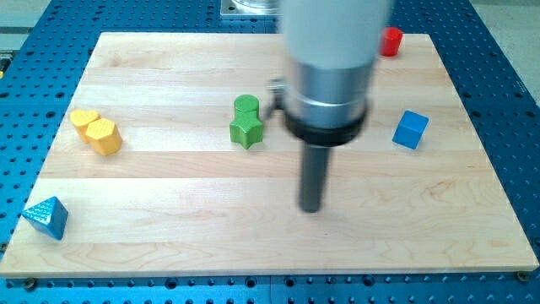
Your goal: Move the blue cube into the triangle
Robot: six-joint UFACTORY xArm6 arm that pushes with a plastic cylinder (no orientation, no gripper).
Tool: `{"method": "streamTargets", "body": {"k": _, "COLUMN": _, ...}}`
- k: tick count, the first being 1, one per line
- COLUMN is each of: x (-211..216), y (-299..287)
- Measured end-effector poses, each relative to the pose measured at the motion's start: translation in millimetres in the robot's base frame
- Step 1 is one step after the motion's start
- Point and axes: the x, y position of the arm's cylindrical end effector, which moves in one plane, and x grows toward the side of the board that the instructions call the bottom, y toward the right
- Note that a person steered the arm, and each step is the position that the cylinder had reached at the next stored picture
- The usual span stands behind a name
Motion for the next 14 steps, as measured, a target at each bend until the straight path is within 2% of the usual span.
{"method": "streamTargets", "body": {"k": 1, "x": -18, "y": 83}}
{"method": "streamTargets", "body": {"k": 2, "x": -46, "y": 142}}
{"method": "streamTargets", "body": {"k": 3, "x": -89, "y": 174}}
{"method": "streamTargets", "body": {"k": 4, "x": -123, "y": 175}}
{"method": "streamTargets", "body": {"k": 5, "x": -109, "y": 137}}
{"method": "streamTargets", "body": {"k": 6, "x": -53, "y": 54}}
{"method": "streamTargets", "body": {"k": 7, "x": -25, "y": -13}}
{"method": "streamTargets", "body": {"k": 8, "x": -26, "y": 61}}
{"method": "streamTargets", "body": {"k": 9, "x": -65, "y": 95}}
{"method": "streamTargets", "body": {"k": 10, "x": -98, "y": 97}}
{"method": "streamTargets", "body": {"k": 11, "x": -104, "y": 70}}
{"method": "streamTargets", "body": {"k": 12, "x": -73, "y": 6}}
{"method": "streamTargets", "body": {"k": 13, "x": -19, "y": -64}}
{"method": "streamTargets", "body": {"k": 14, "x": 11, "y": -131}}
